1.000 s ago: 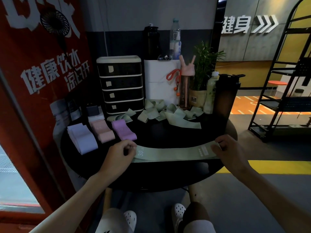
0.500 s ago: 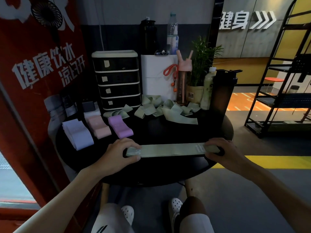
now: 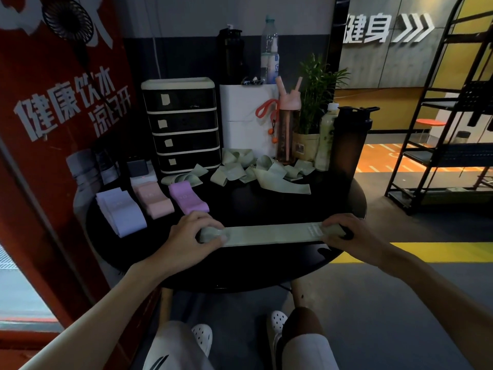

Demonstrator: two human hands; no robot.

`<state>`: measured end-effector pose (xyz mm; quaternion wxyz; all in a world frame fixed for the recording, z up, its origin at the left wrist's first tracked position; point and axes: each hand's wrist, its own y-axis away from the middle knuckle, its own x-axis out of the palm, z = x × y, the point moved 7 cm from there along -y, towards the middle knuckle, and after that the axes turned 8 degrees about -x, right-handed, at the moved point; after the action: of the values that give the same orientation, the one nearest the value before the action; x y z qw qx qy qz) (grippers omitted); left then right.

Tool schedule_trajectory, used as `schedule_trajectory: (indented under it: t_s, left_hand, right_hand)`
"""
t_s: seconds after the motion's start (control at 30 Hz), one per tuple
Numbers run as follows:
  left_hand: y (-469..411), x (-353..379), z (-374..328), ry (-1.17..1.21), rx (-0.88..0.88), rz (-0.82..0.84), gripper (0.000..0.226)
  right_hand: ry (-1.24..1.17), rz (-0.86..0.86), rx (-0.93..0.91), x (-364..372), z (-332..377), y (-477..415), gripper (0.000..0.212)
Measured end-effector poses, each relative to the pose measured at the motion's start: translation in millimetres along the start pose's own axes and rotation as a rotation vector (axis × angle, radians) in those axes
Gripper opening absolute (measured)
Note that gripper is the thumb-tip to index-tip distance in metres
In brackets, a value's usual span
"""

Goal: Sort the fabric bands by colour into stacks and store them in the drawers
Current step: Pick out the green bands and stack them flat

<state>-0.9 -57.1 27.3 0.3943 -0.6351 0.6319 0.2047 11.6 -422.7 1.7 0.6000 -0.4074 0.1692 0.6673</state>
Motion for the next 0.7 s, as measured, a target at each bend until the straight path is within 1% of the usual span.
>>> schedule_trajectory:
  t_s: [0.07, 0.13, 0.17, 0.23, 0.3, 0.37, 0.47, 0.57, 0.7]
  left_hand:
    - [-3.3, -4.0, -20.1, -0.039, 0.049, -0.114, 0.047]
    - [-10.2, 0.8, -44.1, -0.082, 0.13, -0.166, 0.042]
    - [-15.5, 6.5, -54.7, -0.081, 0.149, -0.152, 0.038]
    - [-28.1, 25.0, -70.8, -0.107, 0.153, -0.071, 0.03]
    - [-40.5, 47.2, -77.5, -0.215, 0.105, 0.03, 0.034]
    - [-48.7, 65.2, -73.8, -0.296, 0.063, 0.091, 0.042]
    - [-51.7, 75.8, -62.4, -0.345, 0.038, 0.081, 0.047]
    - [-52.0, 78.5, -60.3, -0.355, 0.044, 0.063, 0.046]
    - [-51.9, 79.5, -60.9, -0.352, 0.044, 0.062, 0.046]
  right_hand:
    - [0.004, -0.017, -0.015, -0.8, 4.5, -0.9, 0.017]
    - [0.011, -0.066, -0.019, -3.3, 5.5, -5.1, 0.014]
    - [0.008, -0.084, -0.02, -4.5, 6.0, -8.8, 0.012]
    - [0.028, -0.101, -0.028, -6.7, 9.2, -20.3, 0.012]
    - [0.071, -0.091, -0.022, -5.4, 8.8, -37.1, 0.013]
    - [0.061, -0.074, 0.02, -3.6, 5.5, -55.3, 0.017]
    - [0.022, -0.017, 0.059, 2.6, 1.3, -83.2, 0.023]
    - [0.057, 0.013, 0.128, 5.6, -8.1, -106.8, 0.036]
    - [0.094, 0.006, 0.167, 9.1, -15.8, -126.9, 0.04]
